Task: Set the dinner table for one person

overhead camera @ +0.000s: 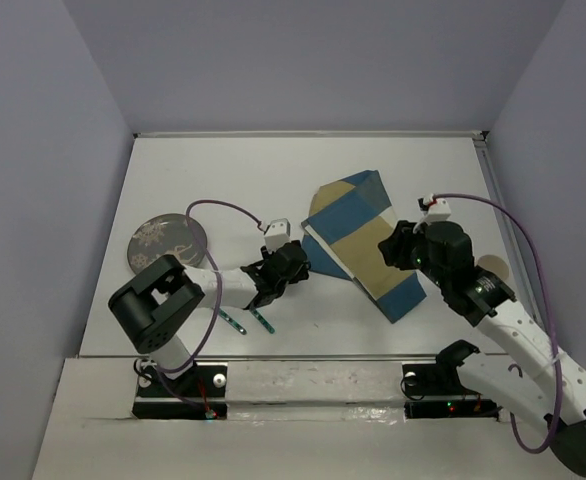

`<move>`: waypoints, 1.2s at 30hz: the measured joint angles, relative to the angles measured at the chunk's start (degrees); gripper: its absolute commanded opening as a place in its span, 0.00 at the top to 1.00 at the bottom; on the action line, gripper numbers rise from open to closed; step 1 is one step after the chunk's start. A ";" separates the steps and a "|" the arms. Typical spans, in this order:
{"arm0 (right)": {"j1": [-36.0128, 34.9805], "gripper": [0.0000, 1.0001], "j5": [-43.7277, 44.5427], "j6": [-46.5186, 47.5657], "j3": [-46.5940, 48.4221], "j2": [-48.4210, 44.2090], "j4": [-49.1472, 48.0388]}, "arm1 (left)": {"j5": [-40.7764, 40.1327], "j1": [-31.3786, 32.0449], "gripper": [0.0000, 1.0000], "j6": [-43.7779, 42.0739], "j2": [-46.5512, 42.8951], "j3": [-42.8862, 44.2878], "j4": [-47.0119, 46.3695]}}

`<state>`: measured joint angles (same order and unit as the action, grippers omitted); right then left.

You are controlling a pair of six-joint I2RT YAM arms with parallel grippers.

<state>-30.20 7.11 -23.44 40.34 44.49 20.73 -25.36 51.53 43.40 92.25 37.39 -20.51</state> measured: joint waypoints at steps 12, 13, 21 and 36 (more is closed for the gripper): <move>-10.93 0.53 0.09 1.62 2.25 14.36 2.93 | 0.28 -0.87 0.69 1.27 4.31 2.14 -4.13; -11.08 0.53 0.48 0.90 1.75 14.53 2.95 | 0.39 -0.90 0.75 1.31 4.46 2.19 -4.33; -11.06 0.43 3.56 -4.57 0.04 16.13 3.17 | 0.55 -1.95 1.00 1.01 4.24 1.84 -4.59; -23.98 0.41 5.90 -5.46 4.68 35.01 4.70 | 0.68 -14.51 1.00 -2.45 -18.21 -10.14 -5.86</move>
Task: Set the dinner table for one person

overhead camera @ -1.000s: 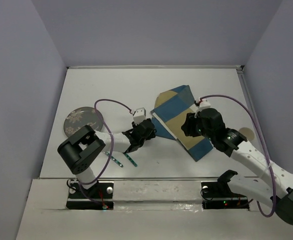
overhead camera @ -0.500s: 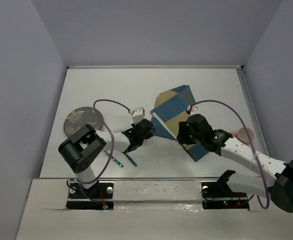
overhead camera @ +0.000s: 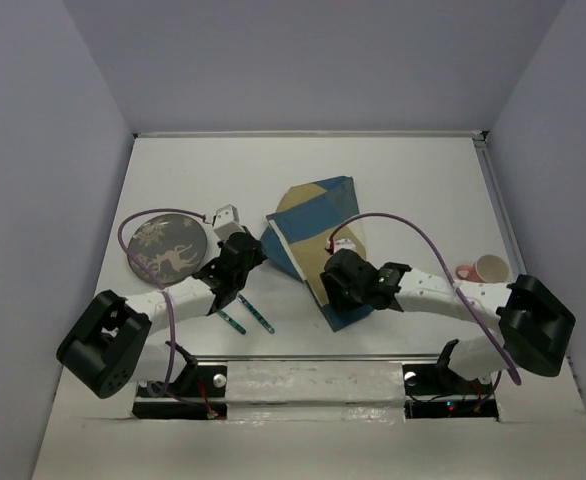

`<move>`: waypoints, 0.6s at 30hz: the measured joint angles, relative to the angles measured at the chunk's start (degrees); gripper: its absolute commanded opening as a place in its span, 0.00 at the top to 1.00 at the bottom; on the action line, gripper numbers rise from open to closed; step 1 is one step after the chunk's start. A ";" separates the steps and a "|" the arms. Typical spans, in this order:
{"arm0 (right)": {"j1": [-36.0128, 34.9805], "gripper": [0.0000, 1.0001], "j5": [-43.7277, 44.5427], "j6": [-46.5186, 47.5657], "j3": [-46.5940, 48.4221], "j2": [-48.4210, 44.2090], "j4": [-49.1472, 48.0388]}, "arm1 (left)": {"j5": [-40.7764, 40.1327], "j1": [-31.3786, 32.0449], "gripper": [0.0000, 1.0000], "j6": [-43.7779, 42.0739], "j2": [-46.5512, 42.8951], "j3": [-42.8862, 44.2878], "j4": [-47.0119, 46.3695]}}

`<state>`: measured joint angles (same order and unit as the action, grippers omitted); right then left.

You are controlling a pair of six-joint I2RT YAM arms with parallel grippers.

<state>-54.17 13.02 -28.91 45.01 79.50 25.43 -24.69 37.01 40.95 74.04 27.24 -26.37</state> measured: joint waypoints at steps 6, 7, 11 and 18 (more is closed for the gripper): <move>-8.09 0.42 4.22 -3.50 1.44 1.62 1.86 | 0.68 -0.50 1.00 -0.46 -0.04 -2.21 -0.76; -9.16 0.43 4.66 -3.98 1.64 2.14 2.23 | 0.79 -0.50 1.00 -0.48 -0.04 -2.62 -1.05; -11.93 0.44 5.60 -5.38 2.49 5.46 3.06 | 1.20 -0.57 1.00 -0.66 -0.04 -3.78 -1.64; -13.42 0.48 6.54 -8.24 2.84 8.98 3.91 | 1.79 -0.96 1.00 -1.16 -1.99 -5.66 -2.14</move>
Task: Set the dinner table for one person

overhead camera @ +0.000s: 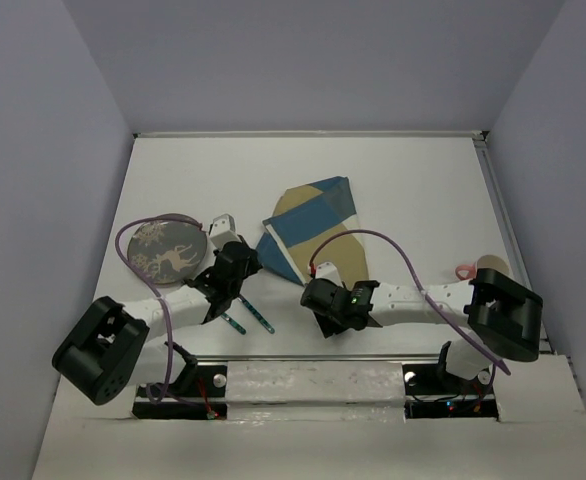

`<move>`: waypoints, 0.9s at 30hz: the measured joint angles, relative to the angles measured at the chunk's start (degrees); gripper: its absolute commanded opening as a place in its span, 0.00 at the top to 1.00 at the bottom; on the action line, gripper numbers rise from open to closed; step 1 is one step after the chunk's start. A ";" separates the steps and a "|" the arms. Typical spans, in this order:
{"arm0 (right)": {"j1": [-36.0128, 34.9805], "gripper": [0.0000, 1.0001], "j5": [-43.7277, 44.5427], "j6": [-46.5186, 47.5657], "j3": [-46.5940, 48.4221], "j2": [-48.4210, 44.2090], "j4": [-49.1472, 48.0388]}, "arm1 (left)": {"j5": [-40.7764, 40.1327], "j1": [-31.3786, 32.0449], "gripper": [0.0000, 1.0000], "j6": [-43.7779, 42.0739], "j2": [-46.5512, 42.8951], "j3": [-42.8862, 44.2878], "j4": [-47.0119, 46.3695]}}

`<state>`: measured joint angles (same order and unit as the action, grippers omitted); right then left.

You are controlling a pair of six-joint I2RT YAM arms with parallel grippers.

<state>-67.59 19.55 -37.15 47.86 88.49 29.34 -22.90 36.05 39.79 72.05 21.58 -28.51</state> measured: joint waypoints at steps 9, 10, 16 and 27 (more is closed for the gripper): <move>-0.02 0.98 1.18 -2.73 0.98 1.38 -0.24 | 0.39 -0.20 1.00 -0.59 -1.68 -0.92 -0.92; -0.02 1.00 1.42 -2.89 1.01 1.44 -0.24 | 0.42 -0.24 1.00 -0.61 -2.10 -1.14 -0.90; -0.04 1.00 2.58 -4.33 0.37 0.66 -0.22 | 0.59 -0.55 1.00 -1.01 -4.20 -1.46 -0.90; 1.14 1.00 15.56 -4.57 -1.01 -33.18 1.99 | 1.88 -1.29 1.00 -2.58 -16.87 1.51 3.98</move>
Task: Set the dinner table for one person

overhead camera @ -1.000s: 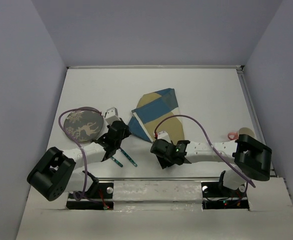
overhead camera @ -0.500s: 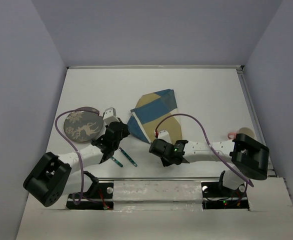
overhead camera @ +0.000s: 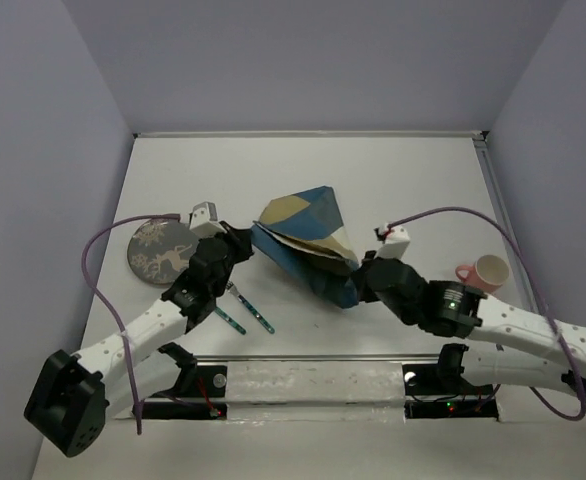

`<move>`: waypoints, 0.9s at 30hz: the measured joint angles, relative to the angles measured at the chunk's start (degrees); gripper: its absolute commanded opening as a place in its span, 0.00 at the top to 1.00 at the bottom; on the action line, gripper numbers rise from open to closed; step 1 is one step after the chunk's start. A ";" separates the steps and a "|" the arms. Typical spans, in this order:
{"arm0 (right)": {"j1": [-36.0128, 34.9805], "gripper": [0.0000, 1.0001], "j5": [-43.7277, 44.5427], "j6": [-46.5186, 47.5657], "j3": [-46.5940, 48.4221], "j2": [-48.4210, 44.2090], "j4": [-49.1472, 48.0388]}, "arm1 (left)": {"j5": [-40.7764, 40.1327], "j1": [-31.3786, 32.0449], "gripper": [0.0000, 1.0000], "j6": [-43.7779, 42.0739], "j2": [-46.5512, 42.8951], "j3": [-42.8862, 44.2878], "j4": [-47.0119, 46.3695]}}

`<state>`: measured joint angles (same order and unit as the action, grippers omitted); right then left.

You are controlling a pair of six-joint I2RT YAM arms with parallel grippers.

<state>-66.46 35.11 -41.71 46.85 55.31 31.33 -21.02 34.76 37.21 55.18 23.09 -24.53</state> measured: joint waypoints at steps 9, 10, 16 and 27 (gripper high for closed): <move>5.01 1.00 13.49 9.11 9.77 -9.14 -1.66 | -0.11 -2.82 1.00 -2.95 -10.58 12.50 5.68; 5.31 1.00 14.12 10.12 10.16 -8.98 -2.19 | -0.26 -2.99 1.00 -3.34 -11.45 14.12 6.23; 12.66 1.00 16.76 19.23 12.72 -7.72 -7.78 | -1.70 -4.66 1.00 -6.56 -12.17 21.18 8.68; 30.03 1.00 7.37 28.50 25.88 4.15 -15.56 | 0.48 -8.83 1.00 -10.03 -6.38 34.67 11.13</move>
<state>-36.42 42.48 -13.21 72.73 59.46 15.77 -20.53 25.93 27.18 48.80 57.76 -13.41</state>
